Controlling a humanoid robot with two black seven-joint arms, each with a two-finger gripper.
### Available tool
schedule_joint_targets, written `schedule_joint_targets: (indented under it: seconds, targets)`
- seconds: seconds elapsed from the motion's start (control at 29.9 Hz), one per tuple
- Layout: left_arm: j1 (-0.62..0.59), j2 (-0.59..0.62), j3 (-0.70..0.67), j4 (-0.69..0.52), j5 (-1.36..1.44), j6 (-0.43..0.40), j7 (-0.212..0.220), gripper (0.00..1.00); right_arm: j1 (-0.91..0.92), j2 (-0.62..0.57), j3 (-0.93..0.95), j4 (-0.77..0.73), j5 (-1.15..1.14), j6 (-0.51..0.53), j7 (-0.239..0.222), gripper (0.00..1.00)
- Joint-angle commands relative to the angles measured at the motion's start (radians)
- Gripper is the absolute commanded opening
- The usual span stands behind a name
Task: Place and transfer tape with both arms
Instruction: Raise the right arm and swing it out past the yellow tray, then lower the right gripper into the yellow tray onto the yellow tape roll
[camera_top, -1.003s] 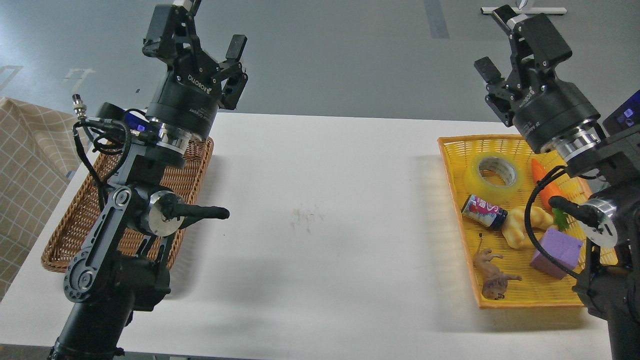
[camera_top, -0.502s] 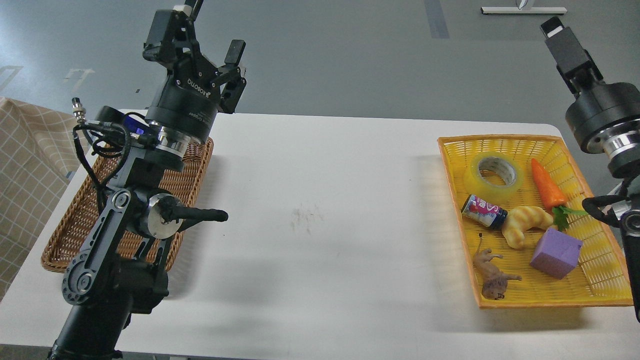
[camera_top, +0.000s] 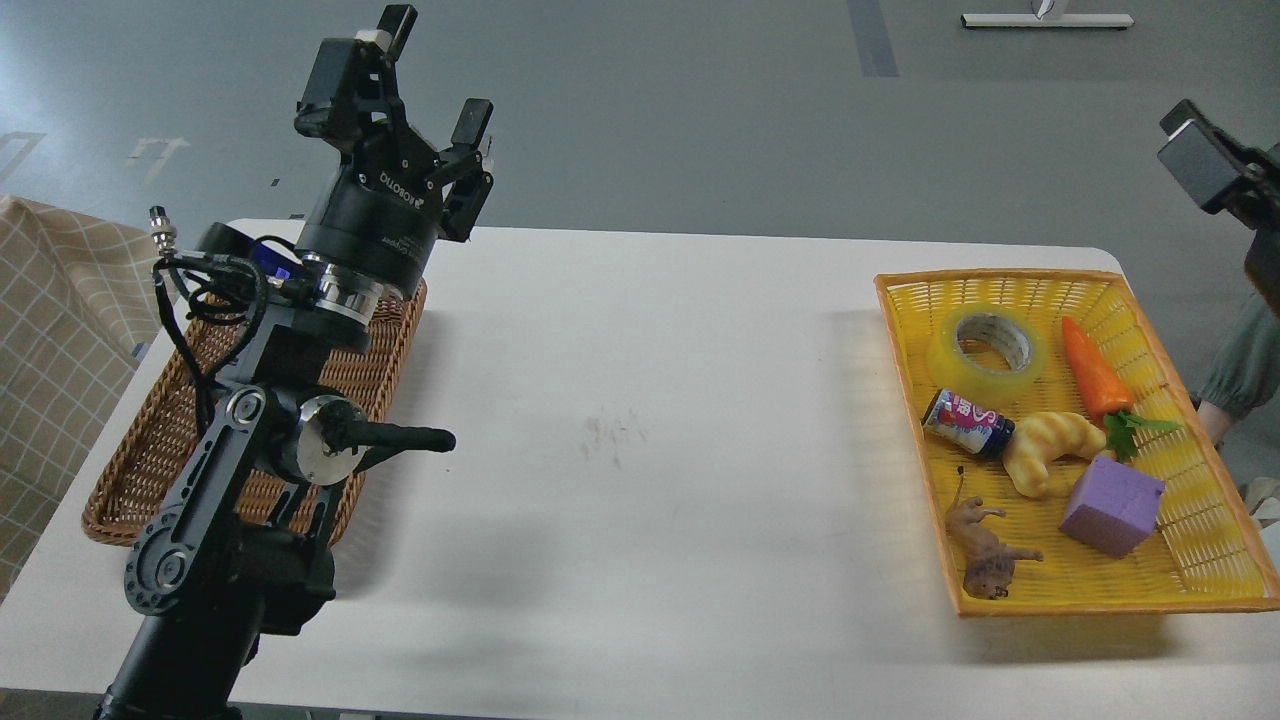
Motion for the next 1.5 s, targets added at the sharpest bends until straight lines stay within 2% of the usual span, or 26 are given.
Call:
schedule_joint_targets:
  seconds: [0.0, 0.03, 0.13, 0.27, 0.33, 0.37, 0.43, 0.57, 0.7, 0.97, 1.1, 1.37, 1.47]
  targets:
    - [0.002, 0.002, -0.001, -0.001, 0.001, 0.001, 0.0, 0.98, 0.0, -0.008, 0.015, -0.005, 0.095, 0.002, 0.001, 0.99]
    - [0.006, 0.017, -0.001, -0.006, 0.002, 0.001, 0.0, 0.98, -0.005, -0.054, 0.008, -0.009, 0.089, -0.005, 0.001, 0.96]
    - [0.009, 0.017, -0.001, -0.007, 0.002, 0.0, 0.0, 0.98, -0.023, -0.106, -0.005, -0.031, -0.023, 0.0, -0.001, 0.96]
    - [0.011, 0.014, -0.001, -0.006, 0.002, 0.002, 0.0, 0.98, -0.019, -0.112, -0.061, -0.089, -0.204, -0.002, -0.008, 0.97]
    - [0.011, 0.014, -0.001, -0.006, 0.002, 0.002, 0.0, 0.98, -0.019, -0.112, -0.061, -0.089, -0.204, -0.002, -0.008, 0.97]
    - [0.012, 0.014, 0.0, -0.006, 0.004, 0.002, 0.0, 0.98, -0.019, -0.111, -0.148, -0.148, -0.279, -0.002, -0.042, 0.97]
    - [0.013, 0.016, 0.0, -0.006, 0.004, 0.002, 0.0, 0.98, -0.015, -0.1, -0.201, -0.196, -0.322, -0.006, -0.051, 0.97]
    - [0.014, 0.016, 0.0, -0.004, 0.004, 0.005, 0.0, 0.98, 0.009, -0.085, -0.249, -0.244, -0.344, -0.006, -0.051, 0.98]
    - [0.026, 0.008, 0.002, -0.003, 0.005, 0.005, 0.002, 0.98, 0.119, -0.034, -0.351, -0.353, -0.35, -0.009, -0.054, 0.97]
    - [0.028, 0.017, 0.0, 0.0, 0.005, 0.005, 0.002, 0.98, 0.187, 0.064, -0.367, -0.485, -0.387, -0.008, -0.059, 0.95]
    - [0.029, 0.017, 0.0, 0.003, 0.005, 0.005, 0.002, 0.98, 0.198, 0.082, -0.413, -0.546, -0.387, -0.008, -0.053, 0.88]
    - [0.031, 0.01, 0.0, 0.006, 0.005, 0.005, 0.002, 0.98, 0.215, 0.116, -0.442, -0.606, -0.387, -0.009, -0.045, 0.87]
    - [0.031, 0.011, 0.0, 0.006, 0.005, 0.005, 0.002, 0.98, 0.241, 0.144, -0.442, -0.681, -0.387, -0.011, -0.045, 0.86]
